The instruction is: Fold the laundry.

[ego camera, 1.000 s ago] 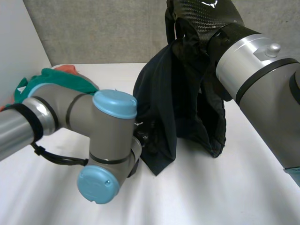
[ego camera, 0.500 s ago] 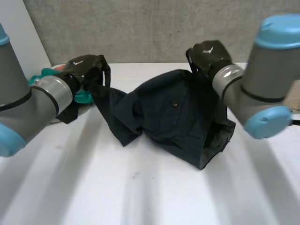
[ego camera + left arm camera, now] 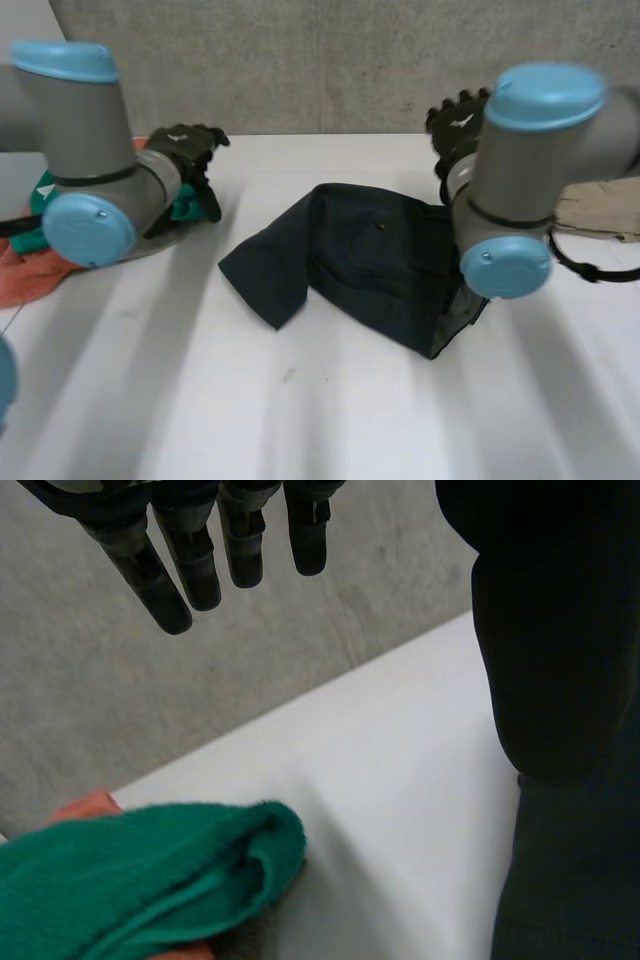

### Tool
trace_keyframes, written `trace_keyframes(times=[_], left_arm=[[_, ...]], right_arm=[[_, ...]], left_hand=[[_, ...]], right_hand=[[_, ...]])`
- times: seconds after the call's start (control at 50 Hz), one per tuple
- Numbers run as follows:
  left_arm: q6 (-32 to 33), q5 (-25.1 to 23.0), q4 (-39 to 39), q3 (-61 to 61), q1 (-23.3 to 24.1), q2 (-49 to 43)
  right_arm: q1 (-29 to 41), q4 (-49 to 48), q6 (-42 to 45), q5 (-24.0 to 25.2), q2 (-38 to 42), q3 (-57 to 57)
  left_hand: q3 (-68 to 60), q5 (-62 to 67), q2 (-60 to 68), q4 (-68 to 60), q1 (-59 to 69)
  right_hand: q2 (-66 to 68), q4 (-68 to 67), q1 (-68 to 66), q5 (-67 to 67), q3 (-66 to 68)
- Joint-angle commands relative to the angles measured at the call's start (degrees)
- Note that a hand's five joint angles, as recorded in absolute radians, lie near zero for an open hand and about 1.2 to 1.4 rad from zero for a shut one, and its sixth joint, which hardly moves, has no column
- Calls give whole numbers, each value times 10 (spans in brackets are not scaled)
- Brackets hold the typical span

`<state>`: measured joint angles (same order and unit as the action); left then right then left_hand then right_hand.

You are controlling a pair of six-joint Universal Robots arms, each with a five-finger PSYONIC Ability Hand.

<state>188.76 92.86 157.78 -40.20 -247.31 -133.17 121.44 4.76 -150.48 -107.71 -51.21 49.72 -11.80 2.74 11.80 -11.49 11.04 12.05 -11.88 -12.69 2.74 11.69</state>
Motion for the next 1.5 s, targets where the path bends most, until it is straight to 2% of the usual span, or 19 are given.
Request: trace_keyframes(times=[0.02, 0.16, 0.3, 0.34, 0.38, 0.4, 0.42, 0.6, 0.74, 0.76, 0.78, 0.82, 0.88, 1.06, 1.14, 1.24, 1.32, 1.4, 1.5], left_arm=[[4, -57, 46, -123, -20, 99], [-1, -102, 74, -244, -17, 159], [-36, -97, 87, -292, -5, 171], [-56, -95, 86, -299, 0, 167], [-67, -93, 86, -304, 5, 162], [-75, -91, 86, -304, 9, 154], [-79, -89, 87, -303, 13, 150], [-79, -56, 100, -262, 50, 56], [-80, -35, 50, -166, 89, -38], [-81, -31, 38, -158, 92, -41], [-81, -23, 18, -147, 97, -36], [-81, -16, 12, -146, 97, -22], [-81, -13, 27, -173, 85, 46], [-66, -122, 22, -226, 48, 379], [-72, -153, 9, -195, 27, 431], [-95, -165, -37, -117, 15, 412], [-119, -165, -75, -53, 10, 334], [-124, -160, -105, -3, 10, 252], [-121, -144, -107, 80, 3, 124]], right_arm=[[18, 50, -153, -24, -150, 139], [27, 89, -313, 62, -160, 264], [42, 71, -332, 62, -87, 271], [43, 51, -335, 50, -65, 258], [43, 39, -337, 42, -55, 250], [43, 29, -338, 38, -53, 245], [43, 24, -338, 39, -55, 244], [68, 8, -293, 58, -166, 290], [60, -24, -243, 67, -288, 324], [56, -28, -238, 70, -296, 324], [45, -31, -228, 77, -311, 324], [32, -35, -215, 86, -321, 323], [8, -29, -184, 105, -328, 315], [-33, 4, -152, 138, -376, 254], [-41, 5, -166, 139, -402, 208], [-45, 9, -190, 141, -408, 162], [-46, 15, -209, 145, -385, 140], [-45, 12, -224, 144, -326, 128], [-45, -3, -235, 135, -194, 87]], left_hand=[[18, -27, -18, 15, -10], [18, -27, -18, 15, -10], [18, -27, -18, 15, -10], [18, -27, -18, 15, -10], [18, -27, -18, 15, -10], [18, -27, -18, 15, -10], [18, -27, -18, 15, -10], [18, -27, -18, 15, -10], [18, -27, -18, 15, -10], [-35, 26, 35, -38, 43], [-351, 342, 351, -354, 359], [-681, 671, 681, -684, 688], [-682, 673, 682, -685, 690], [-682, 673, 682, -685, 690], [-682, 673, 682, -685, 690], [-682, 673, 682, -685, 690], [-682, 673, 682, -685, 690], [-682, 673, 682, -685, 690], [-682, 673, 682, -685, 690]], right_hand=[[-21, 19, 27, -27, -17], [-21, 19, 27, -27, -17], [-21, 19, 27, -27, -17], [87, -88, -80, 80, 90], [274, -276, -268, 267, 278], [577, -579, -571, 570, 581], [678, -680, -672, 672, 682], [679, -681, -673, 673, 683], [679, -681, -673, 673, 683], [679, -681, -673, 673, 683], [679, -681, -673, 673, 683], [679, -681, -673, 673, 683], [679, -681, -673, 673, 683], [679, -681, -673, 673, 683], [679, -681, -673, 673, 683], [679, -681, -673, 673, 683], [679, -681, -673, 673, 683], [679, -681, -673, 673, 683], [679, -681, -673, 673, 683]])
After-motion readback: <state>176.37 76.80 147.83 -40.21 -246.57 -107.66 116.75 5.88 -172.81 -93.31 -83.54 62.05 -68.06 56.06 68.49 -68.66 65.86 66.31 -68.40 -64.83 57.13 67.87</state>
